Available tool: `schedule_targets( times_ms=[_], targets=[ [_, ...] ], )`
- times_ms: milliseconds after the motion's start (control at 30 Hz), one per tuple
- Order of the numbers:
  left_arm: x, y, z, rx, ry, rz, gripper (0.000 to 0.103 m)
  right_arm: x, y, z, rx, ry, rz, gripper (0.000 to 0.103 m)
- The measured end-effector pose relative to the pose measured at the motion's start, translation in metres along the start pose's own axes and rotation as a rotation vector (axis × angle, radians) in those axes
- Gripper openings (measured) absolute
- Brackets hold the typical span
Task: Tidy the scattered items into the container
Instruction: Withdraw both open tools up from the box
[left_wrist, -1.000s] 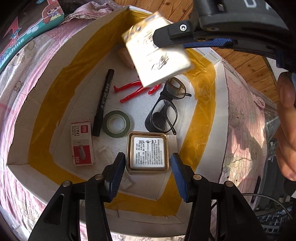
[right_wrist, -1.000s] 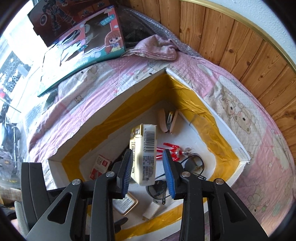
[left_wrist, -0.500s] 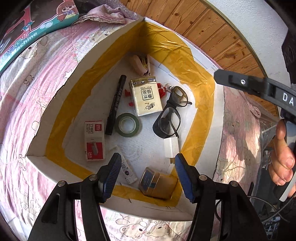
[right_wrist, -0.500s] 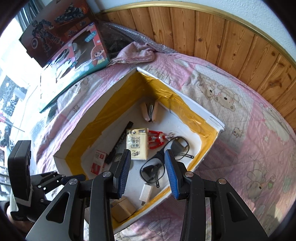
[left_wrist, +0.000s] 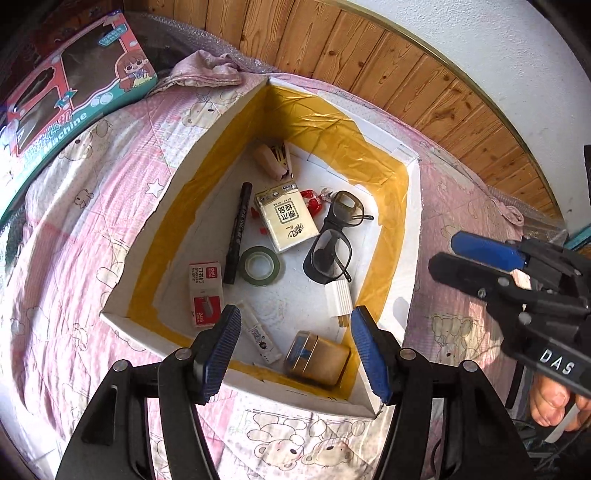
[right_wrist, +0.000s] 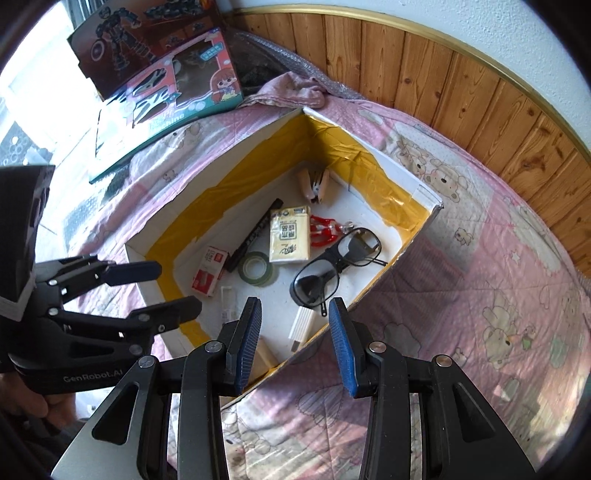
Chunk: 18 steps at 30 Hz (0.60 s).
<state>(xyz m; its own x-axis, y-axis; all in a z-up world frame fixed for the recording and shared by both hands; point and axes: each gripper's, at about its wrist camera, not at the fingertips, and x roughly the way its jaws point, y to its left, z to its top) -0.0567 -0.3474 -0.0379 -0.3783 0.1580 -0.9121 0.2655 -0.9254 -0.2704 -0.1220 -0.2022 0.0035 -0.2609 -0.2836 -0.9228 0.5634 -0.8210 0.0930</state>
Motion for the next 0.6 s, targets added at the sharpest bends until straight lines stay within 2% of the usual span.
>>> schedule_targets(
  times_ms=[333, 600],
  targets=[
    [-0.035, -0.003, -0.010, 0.007, -0.078, 0.003, 0.063, -0.004, 0.025, -0.026, -0.012, 0.065, 0.018, 0.041],
    [-0.056, -0.002, -0.022, 0.003, -0.115, -0.006, 0.063, -0.022, 0.041, -0.026, -0.018, 0.009, -0.010, 0.040]
  ],
)
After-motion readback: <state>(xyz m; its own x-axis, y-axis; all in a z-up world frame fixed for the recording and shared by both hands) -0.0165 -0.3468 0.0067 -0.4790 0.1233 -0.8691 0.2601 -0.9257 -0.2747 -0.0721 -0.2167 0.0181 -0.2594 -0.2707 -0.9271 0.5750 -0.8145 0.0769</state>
